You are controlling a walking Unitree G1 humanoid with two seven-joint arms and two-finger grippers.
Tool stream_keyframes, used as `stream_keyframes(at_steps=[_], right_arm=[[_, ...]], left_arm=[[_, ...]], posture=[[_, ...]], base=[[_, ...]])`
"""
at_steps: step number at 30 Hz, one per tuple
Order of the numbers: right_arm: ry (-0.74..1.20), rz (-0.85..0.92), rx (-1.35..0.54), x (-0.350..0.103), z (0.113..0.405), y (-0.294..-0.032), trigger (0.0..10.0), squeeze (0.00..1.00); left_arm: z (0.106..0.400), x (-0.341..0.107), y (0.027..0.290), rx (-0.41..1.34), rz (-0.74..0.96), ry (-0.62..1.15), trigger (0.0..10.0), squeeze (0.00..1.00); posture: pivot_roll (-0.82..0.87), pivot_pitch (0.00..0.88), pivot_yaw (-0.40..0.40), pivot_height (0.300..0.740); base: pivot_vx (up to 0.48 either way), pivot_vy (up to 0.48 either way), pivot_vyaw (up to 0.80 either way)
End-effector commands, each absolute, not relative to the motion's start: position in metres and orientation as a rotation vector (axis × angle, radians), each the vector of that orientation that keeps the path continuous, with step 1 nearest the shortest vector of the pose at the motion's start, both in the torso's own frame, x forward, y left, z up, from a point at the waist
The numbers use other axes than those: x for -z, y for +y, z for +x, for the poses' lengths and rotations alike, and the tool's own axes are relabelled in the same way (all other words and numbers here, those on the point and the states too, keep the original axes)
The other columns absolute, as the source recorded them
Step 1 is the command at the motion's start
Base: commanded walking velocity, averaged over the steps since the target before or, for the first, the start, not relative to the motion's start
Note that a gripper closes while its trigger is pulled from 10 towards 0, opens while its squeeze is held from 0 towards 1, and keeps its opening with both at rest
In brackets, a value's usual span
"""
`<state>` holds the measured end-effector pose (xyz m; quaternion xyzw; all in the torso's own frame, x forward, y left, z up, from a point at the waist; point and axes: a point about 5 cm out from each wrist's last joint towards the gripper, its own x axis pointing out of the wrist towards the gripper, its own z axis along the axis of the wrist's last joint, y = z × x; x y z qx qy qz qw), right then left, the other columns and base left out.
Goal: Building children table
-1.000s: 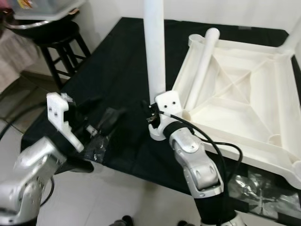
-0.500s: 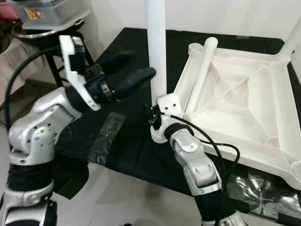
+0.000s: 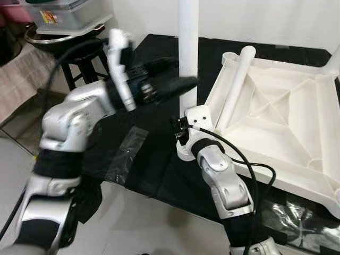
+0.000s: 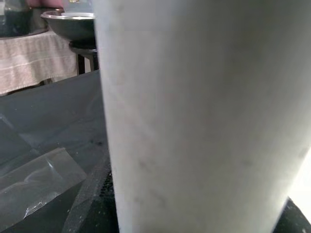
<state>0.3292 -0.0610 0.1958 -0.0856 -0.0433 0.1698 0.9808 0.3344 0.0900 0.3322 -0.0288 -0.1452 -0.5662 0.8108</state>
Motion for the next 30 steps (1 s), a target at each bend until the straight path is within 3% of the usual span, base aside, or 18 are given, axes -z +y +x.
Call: stream_keyframes(at_steps=[1,10,11,13,14,22,23,24,25,30], right_arm=[[0.028,-0.224,-0.342,-0.171,0.329,-0.062,10.0,0.0],[0.02,-0.221,-0.354,-0.172,0.328,-0.06,10.0,0.0],[0.02,-0.221,-0.358,-0.171,0.328,-0.06,10.0,0.0],[0.02,-0.221,-0.358,-0.171,0.328,-0.06,10.0,0.0],[0.02,-0.224,-0.364,-0.171,0.328,-0.06,10.0,0.0],[-0.014,-0.239,-0.45,-0.185,0.34,-0.072,10.0,0.0],[-0.032,-0.243,-0.482,-0.192,0.344,-0.077,10.0,0.81],[-0.032,-0.243,-0.482,-0.192,0.344,-0.077,10.0,0.81],[-0.042,-0.236,-0.514,-0.199,0.348,-0.082,10.0,1.0],[-0.087,-0.211,-0.73,-0.228,0.355,-0.089,10.0,1.0]], left_arm=[[0.342,-0.33,0.092,1.183,-0.054,-0.294,10.0,0.0],[0.347,-0.329,0.091,1.19,-0.098,-0.293,10.0,0.0],[0.343,-0.333,0.088,1.224,-0.115,-0.309,0.9,0.0],[0.343,-0.333,0.088,1.224,-0.115,-0.309,0.9,0.0],[0.34,-0.335,0.085,1.254,-0.115,-0.321,0.0,0.0],[0.331,-0.337,0.076,1.336,-0.108,-0.339,0.0,0.0],[0.33,-0.335,0.076,1.34,-0.102,-0.336,0.0,0.0],[0.33,-0.335,0.076,1.34,-0.102,-0.336,0.0,0.0],[0.33,-0.334,0.076,1.342,-0.097,-0.335,0.0,0.0],[0.328,-0.333,0.076,1.357,-0.079,-0.336,0.0,0.0]], posture=[[0.02,0.173,0.049,0.74],[0.02,0.177,0.05,0.74],[0.02,0.177,0.049,0.74],[0.02,0.177,0.049,0.74],[0.02,0.176,0.048,0.74],[0.02,0.169,0.043,0.74],[0.02,0.17,0.04,0.74],[0.02,0.17,0.04,0.74],[0.02,0.17,0.039,0.74],[0.02,0.168,0.036,0.74]], base=[[0.0,0.0,0.0],[0.0,0.0,0.0],[0.0,0.0,0.0],[0.0,0.0,0.0],[0.0,0.0,0.0],[0.0,0.0,0.0],[0.0,0.0,0.0],[0.0,0.0,0.0],[0.0,0.0,0.0],[0.0,0.0,0.0]])
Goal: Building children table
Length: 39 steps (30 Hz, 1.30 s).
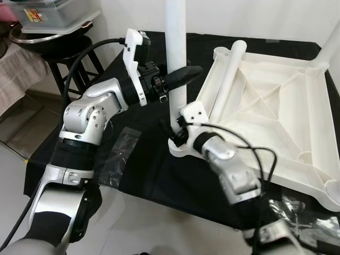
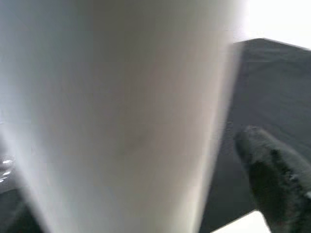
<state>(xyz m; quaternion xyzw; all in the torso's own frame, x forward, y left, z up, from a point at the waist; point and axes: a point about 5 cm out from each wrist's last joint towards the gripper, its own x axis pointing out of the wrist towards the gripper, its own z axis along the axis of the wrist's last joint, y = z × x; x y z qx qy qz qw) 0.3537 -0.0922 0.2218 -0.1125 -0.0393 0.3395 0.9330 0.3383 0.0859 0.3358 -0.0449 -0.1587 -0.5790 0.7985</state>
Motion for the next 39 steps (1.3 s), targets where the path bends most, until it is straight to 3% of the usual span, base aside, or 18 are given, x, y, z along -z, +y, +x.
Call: stream_keyframes(at_steps=[1,6,7,8,9,20,21,22,23,24,25,27,28,37,38,39], right_arm=[[-0.094,-0.209,-0.766,-0.232,0.355,-0.089,10.0,1.0],[-0.165,-0.264,-1.001,-0.255,0.352,-0.086,10.0,1.0],[-0.177,-0.304,-1.078,-0.261,0.352,-0.085,10.0,0.42],[-0.179,-0.329,-1.122,-0.264,0.353,-0.084,10.0,0.42],[-0.178,-0.348,-1.159,-0.267,0.355,-0.083,10.0,0.0],[-0.087,-0.331,-1.351,-0.266,0.368,-0.075,10.0,0.0],[-0.077,-0.332,-1.365,-0.263,0.368,-0.074,9.3,0.0],[-0.077,-0.332,-1.365,-0.263,0.368,-0.074,9.3,0.0],[-0.066,-0.33,-1.389,-0.261,0.367,-0.074,8.1,0.0],[-0.066,-0.33,-1.389,-0.261,0.367,-0.074,8.1,0.0],[-0.045,-0.321,-1.428,-0.255,0.367,-0.075,0.5,0.0],[-0.038,-0.319,-1.441,-0.253,0.367,-0.075,0.5,0.0],[-0.029,-0.316,-1.456,-0.25,0.367,-0.076,0.0,0.0],[-0.015,-0.31,-1.424,-0.241,0.368,-0.082,0.0,0.0],[-0.023,-0.303,-1.402,-0.24,0.369,-0.082,0.0,0.0],[-0.023,-0.303,-1.402,-0.24,0.369,-0.082,0.0,0.0]], left_arm=[[0.328,-0.333,0.076,1.359,-0.077,-0.337,0.0,0.0],[0.325,-0.332,0.073,1.39,-0.039,-0.331,0.0,0.0],[0.324,-0.331,0.072,1.398,-0.031,-0.331,0.0,0.0],[0.324,-0.331,0.071,1.402,-0.029,-0.332,0.0,0.0],[0.323,-0.331,0.07,1.407,-0.026,-0.333,0.0,0.0],[0.316,-0.328,0.066,1.454,0.035,-0.328,0.0,0.0],[0.315,-0.328,0.065,1.461,0.045,-0.327,0.0,0.0],[0.315,-0.328,0.065,1.461,0.045,-0.327,0.0,0.0],[0.315,-0.327,0.065,1.47,0.056,-0.326,0.0,0.0],[0.315,-0.327,0.065,1.47,0.056,-0.326,0.0,0.0],[0.313,-0.327,0.064,1.486,0.074,-0.327,0.0,0.0],[0.312,-0.327,0.064,1.491,0.08,-0.327,0.0,0.0],[0.312,-0.327,0.063,1.498,0.087,-0.328,0.0,0.0],[0.312,-0.329,0.061,1.508,0.106,-0.344,0.0,0.0],[0.313,-0.33,0.06,1.507,0.108,-0.35,1.1,0.0],[0.313,-0.33,0.06,1.507,0.108,-0.35,1.1,0.0]], posture=[[0.02,0.168,0.036,0.74],[0.02,0.165,0.037,0.74],[0.02,0.167,0.036,0.74],[0.02,0.167,0.036,0.74],[0.03,0.167,0.035,0.74],[0.05,0.177,0.034,0.74],[0.05,0.177,0.034,0.74],[0.05,0.177,0.034,0.74],[0.05,0.177,0.034,0.74],[0.05,0.177,0.034,0.74],[0.05,0.179,0.036,0.74],[0.05,0.179,0.036,0.74],[0.05,0.178,0.04,0.74],[0.04,0.174,0.046,0.74],[0.04,0.174,0.046,0.74],[0.04,0.174,0.046,0.74]], base=[[0.0,0.0,0.0],[0.0,0.0,0.0],[0.0,0.0,0.0],[0.0,0.0,0.0],[0.0,0.0,0.0],[0.0,0.0,0.0],[0.0,0.0,0.0],[0.0,0.0,0.0],[0.0,0.0,0.0],[0.0,0.0,0.0],[0.0,0.0,0.0],[0.0,0.0,0.0],[0.0,0.0,0.0],[0.0,0.0,0.0],[0.0,0.0,0.0],[0.0,0.0,0.0]])
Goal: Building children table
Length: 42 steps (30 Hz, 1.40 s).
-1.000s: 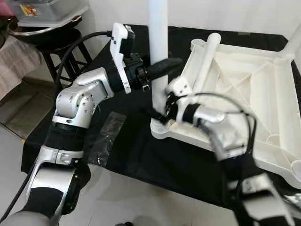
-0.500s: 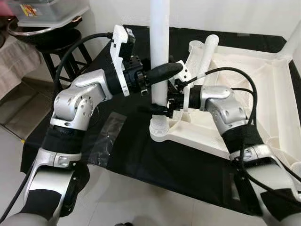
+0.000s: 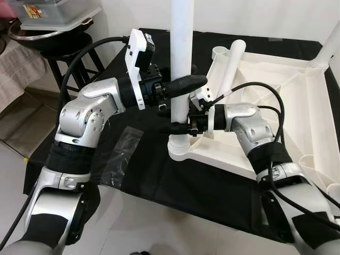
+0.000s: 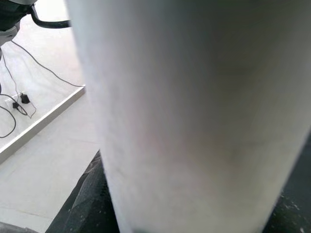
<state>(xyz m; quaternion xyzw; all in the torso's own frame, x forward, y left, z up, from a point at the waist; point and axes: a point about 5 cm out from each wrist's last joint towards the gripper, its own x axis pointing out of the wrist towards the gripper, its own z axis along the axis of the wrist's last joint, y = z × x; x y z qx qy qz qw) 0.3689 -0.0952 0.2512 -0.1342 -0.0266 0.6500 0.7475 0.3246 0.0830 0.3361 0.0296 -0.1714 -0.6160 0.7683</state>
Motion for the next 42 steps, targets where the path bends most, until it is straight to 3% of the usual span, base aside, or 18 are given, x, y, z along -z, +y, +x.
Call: stream_keyframes(at_steps=[1,3,4,5,6,9,10,13,14,16,20,28,29,31,32,40,41,42], right_arm=[[-0.041,-0.299,-1.361,-0.238,0.369,-0.083,0.0,0.0],[-0.053,-0.297,-1.335,-0.237,0.369,-0.084,0.0,0.0],[-0.068,-0.295,-1.283,-0.235,0.369,-0.086,0.0,0.0],[-0.068,-0.295,-1.283,-0.235,0.369,-0.086,0.0,0.0],[-0.069,-0.3,-1.241,-0.233,0.369,-0.087,0.0,0.0],[-0.06,-0.308,-1.155,-0.229,0.37,-0.089,0.0,0.0],[-0.032,-0.3,-1.081,-0.224,0.371,-0.09,0.0,0.0],[0.068,-0.224,-0.649,-0.199,0.369,-0.094,0.0,0.0],[0.068,-0.224,-0.649,-0.199,0.369,-0.094,0.0,0.0],[0.173,-0.117,-0.445,-0.165,0.335,-0.082,0.0,0.0],[0.161,-0.083,-0.443,-0.158,0.317,-0.059,0.0,0.0],[0.138,-0.086,-0.357,-0.173,0.325,-0.061,0.0,0.0],[0.136,-0.094,-0.334,-0.179,0.326,-0.064,4.7,0.0],[0.134,-0.1,-0.32,-0.182,0.326,-0.066,4.7,0.0],[0.12,-0.108,-0.333,-0.188,0.329,-0.069,10.0,0.0],[-0.024,-0.16,-0.579,-0.223,0.346,-0.079,10.0,0.0],[-0.034,-0.161,-0.67,-0.229,0.346,-0.081,10.0,1.0],[-0.034,-0.161,-0.67,-0.229,0.346,-0.081,10.0,1.0]], left_arm=[[0.313,-0.33,0.06,1.506,0.105,-0.353,2.0,0.05],[0.314,-0.33,0.06,1.505,0.103,-0.355,2.0,0.05],[0.316,-0.33,0.061,1.493,0.091,-0.347,7.0,1.0],[0.316,-0.33,0.061,1.493,0.091,-0.347,7.0,1.0],[0.319,-0.331,0.061,1.459,0.087,-0.349,10.0,1.0],[0.325,-0.334,0.063,1.395,0.08,-0.357,10.0,1.0],[0.325,-0.336,0.063,1.383,0.084,-0.36,10.0,0.0],[0.324,-0.34,0.066,1.378,0.073,-0.368,10.0,0.0],[0.324,-0.34,0.066,1.378,0.073,-0.368,10.0,0.0],[0.325,-0.344,0.069,1.363,0.064,-0.376,10.0,0.0],[0.327,-0.345,0.071,1.353,0.055,-0.374,10.0,0.0],[0.329,-0.347,0.068,1.343,0.042,-0.382,10.0,0.0],[0.328,-0.347,0.068,1.347,0.038,-0.383,0.0,0.0],[0.328,-0.347,0.069,1.352,0.035,-0.384,0.0,0.0],[0.328,-0.347,0.069,1.355,0.035,-0.382,0.0,0.0],[0.325,-0.343,0.07,1.372,0.05,-0.361,0.0,0.0],[0.325,-0.342,0.07,1.374,0.052,-0.359,0.0,0.0],[0.325,-0.342,0.07,1.374,0.052,-0.359,0.0,0.0]], posture=[[0.04,0.174,0.052,0.74],[0.04,0.174,0.052,0.74],[0.03,0.173,0.054,0.74],[0.03,0.173,0.054,0.74],[0.03,0.174,0.055,0.74],[0.03,0.176,0.052,0.74],[0.03,0.178,0.047,0.74],[0.03,0.181,0.031,0.74],[0.03,0.181,0.031,0.74],[0.04,0.186,0.032,0.74],[0.02,0.175,0.051,0.74],[0.01,0.166,0.048,0.74],[0.01,0.161,0.048,0.74],[0.01,0.161,0.048,0.74],[0.01,0.16,0.046,0.74],[0.02,0.153,0.039,0.74],[0.02,0.153,0.039,0.74],[0.02,0.153,0.039,0.74]], base=[[0.0,0.0,0.0],[0.0,0.0,0.0],[0.0,0.0,0.0],[0.0,0.0,0.0],[0.0,0.0,0.0],[0.0,0.0,0.0],[0.0,0.0,0.0],[0.0,0.0,0.0],[0.0,0.0,0.0],[0.0,0.0,0.0],[0.0,0.0,0.0],[0.0,0.0,0.0],[0.0,0.0,0.0],[0.0,0.0,0.0],[0.0,0.0,0.0],[0.0,0.0,0.0],[0.0,0.0,0.0],[0.0,0.0,0.0]])
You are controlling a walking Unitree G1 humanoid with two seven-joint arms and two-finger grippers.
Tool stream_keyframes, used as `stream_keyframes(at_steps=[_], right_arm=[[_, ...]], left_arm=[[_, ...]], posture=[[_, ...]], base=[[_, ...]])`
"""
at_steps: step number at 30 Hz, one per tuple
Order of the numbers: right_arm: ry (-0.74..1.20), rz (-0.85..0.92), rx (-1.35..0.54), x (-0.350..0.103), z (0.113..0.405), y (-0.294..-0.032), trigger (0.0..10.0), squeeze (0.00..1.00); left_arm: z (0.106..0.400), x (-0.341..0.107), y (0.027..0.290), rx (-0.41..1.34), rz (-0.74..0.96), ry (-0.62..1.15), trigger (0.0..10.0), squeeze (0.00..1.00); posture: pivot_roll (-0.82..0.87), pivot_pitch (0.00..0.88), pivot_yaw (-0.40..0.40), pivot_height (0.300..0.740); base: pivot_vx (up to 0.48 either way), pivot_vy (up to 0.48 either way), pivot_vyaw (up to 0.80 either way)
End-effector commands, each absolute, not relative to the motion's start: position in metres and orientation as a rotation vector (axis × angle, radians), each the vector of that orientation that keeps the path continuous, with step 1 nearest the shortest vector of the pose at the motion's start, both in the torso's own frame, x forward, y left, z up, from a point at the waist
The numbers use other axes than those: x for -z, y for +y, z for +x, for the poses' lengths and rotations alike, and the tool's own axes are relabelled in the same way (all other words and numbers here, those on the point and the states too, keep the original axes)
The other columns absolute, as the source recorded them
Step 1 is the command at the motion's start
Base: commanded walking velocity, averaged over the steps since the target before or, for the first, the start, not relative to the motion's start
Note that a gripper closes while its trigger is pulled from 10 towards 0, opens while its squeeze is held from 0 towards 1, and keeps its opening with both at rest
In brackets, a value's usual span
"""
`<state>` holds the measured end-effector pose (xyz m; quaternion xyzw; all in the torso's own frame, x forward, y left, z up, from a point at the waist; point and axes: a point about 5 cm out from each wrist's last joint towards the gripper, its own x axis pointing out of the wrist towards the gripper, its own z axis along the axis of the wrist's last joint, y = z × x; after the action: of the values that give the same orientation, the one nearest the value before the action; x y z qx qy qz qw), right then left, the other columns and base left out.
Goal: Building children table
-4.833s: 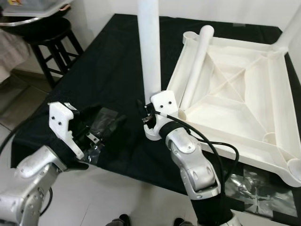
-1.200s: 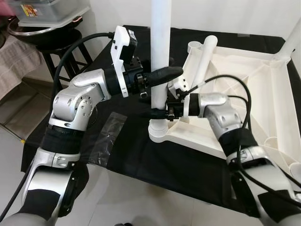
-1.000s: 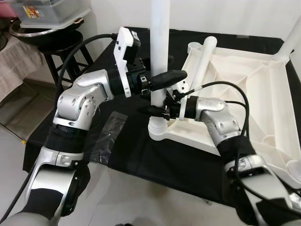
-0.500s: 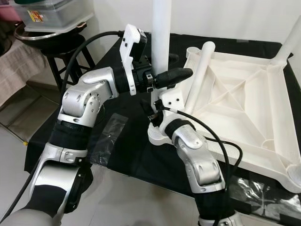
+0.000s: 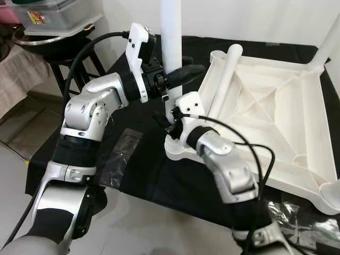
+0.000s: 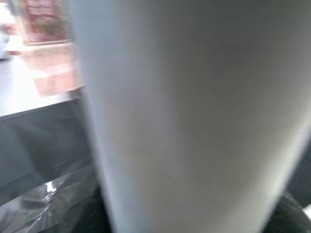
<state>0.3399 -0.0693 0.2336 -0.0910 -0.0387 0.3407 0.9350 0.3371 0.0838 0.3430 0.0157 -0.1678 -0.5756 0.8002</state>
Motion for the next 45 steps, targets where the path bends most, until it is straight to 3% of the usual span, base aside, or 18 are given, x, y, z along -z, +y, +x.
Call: stream_keyframes(at_steps=[1,7,8,9,10,17,18,19,25,26,27,28,33,38,39,41,43,45], right_arm=[[-0.099,-0.196,-0.858,-0.244,0.349,-0.088,10.0,1.0],[-0.139,-0.248,-1.061,-0.259,0.349,-0.1,10.0,1.0],[-0.131,-0.292,-1.11,-0.259,0.351,-0.103,10.0,0.22],[-0.131,-0.292,-1.11,-0.259,0.351,-0.103,10.0,0.22],[-0.11,-0.334,-1.152,-0.258,0.358,-0.107,10.0,0.0],[-0.06,-0.334,-1.233,-0.25,0.364,-0.105,10.0,0.0],[-0.044,-0.332,-1.256,-0.247,0.364,-0.104,3.8,0.0],[-0.033,-0.322,-1.282,-0.244,0.364,-0.103,0.0,0.0],[-0.033,-0.297,-1.295,-0.237,0.366,-0.102,0.0,0.0],[-0.037,-0.296,-1.29,-0.236,0.367,-0.104,0.0,0.0],[-0.04,-0.295,-1.287,-0.236,0.368,-0.106,0.0,0.0],[-0.045,-0.296,-1.28,-0.236,0.368,-0.107,0.0,0.0],[-0.052,-0.299,-1.251,-0.235,0.369,-0.112,0.0,0.0],[-0.026,-0.309,-1.094,-0.226,0.366,-0.122,0.0,0.0],[0.013,-0.277,-0.929,-0.212,0.362,-0.117,0.0,0.0],[0.088,-0.249,-0.335,-0.172,0.335,-0.116,0.0,0.0],[0.088,-0.249,-0.335,-0.172,0.335,-0.116,0.0,0.0],[0.114,-0.212,-0.293,-0.159,0.316,-0.1,0.0,0.0]], left_arm=[[0.325,-0.342,0.07,1.38,0.058,-0.355,0.0,0.0],[0.324,-0.341,0.07,1.391,0.065,-0.349,0.0,0.0],[0.324,-0.34,0.07,1.395,0.067,-0.347,0.0,0.0],[0.324,-0.34,0.07,1.395,0.067,-0.347,0.0,0.0],[0.322,-0.339,0.069,1.405,0.071,-0.345,0.0,0.0],[0.32,-0.338,0.068,1.417,0.076,-0.338,0.0,0.0],[0.32,-0.338,0.068,1.417,0.078,-0.337,0.0,0.0],[0.32,-0.338,0.068,1.419,0.08,-0.335,0.0,0.0],[0.32,-0.337,0.068,1.416,0.102,-0.343,0.0,0.0],[0.323,-0.337,0.068,1.386,0.096,-0.342,7.6,0.02],[0.325,-0.338,0.068,1.363,0.092,-0.341,7.6,0.02],[0.326,-0.337,0.068,1.361,0.091,-0.337,10.0,1.0],[0.325,-0.337,0.068,1.369,0.09,-0.332,10.0,1.0],[0.325,-0.338,0.066,1.353,0.092,-0.327,10.0,1.0],[0.324,-0.338,0.067,1.355,0.093,-0.325,10.0,0.0],[0.324,-0.338,0.068,1.354,0.074,-0.318,10.0,0.0],[0.324,-0.338,0.068,1.354,0.074,-0.318,10.0,0.0],[0.324,-0.338,0.069,1.351,0.073,-0.312,10.0,0.0]], posture=[[0.03,0.144,0.039,0.74],[0.04,0.133,0.041,0.74],[0.04,0.132,0.041,0.74],[0.04,0.132,0.041,0.74],[0.04,0.132,0.043,0.74],[0.05,0.137,0.047,0.74],[0.06,0.14,0.05,0.74],[0.06,0.142,0.05,0.74],[0.06,0.143,0.051,0.74],[0.05,0.144,0.055,0.74],[0.05,0.144,0.055,0.74],[0.05,0.143,0.058,0.74],[0.04,0.144,0.057,0.74],[0.03,0.151,0.043,0.74],[0.03,0.154,0.029,0.74],[0.03,0.159,0.026,0.74],[0.03,0.159,0.026,0.74],[0.04,0.178,0.051,0.74]], base=[[0.0,0.0,0.0],[0.0,0.0,0.0],[0.0,0.0,0.0],[0.0,0.0,0.0],[0.0,0.0,0.0],[0.0,0.0,0.0],[0.0,0.0,0.0],[0.0,0.0,0.0],[0.0,0.0,0.0],[0.0,0.0,0.0],[0.0,0.0,0.0],[0.0,0.0,0.0],[0.0,0.0,0.0],[0.0,0.0,0.0],[0.0,0.0,0.0],[0.0,0.0,0.0],[0.0,0.0,0.0],[0.0,0.0,0.0]])
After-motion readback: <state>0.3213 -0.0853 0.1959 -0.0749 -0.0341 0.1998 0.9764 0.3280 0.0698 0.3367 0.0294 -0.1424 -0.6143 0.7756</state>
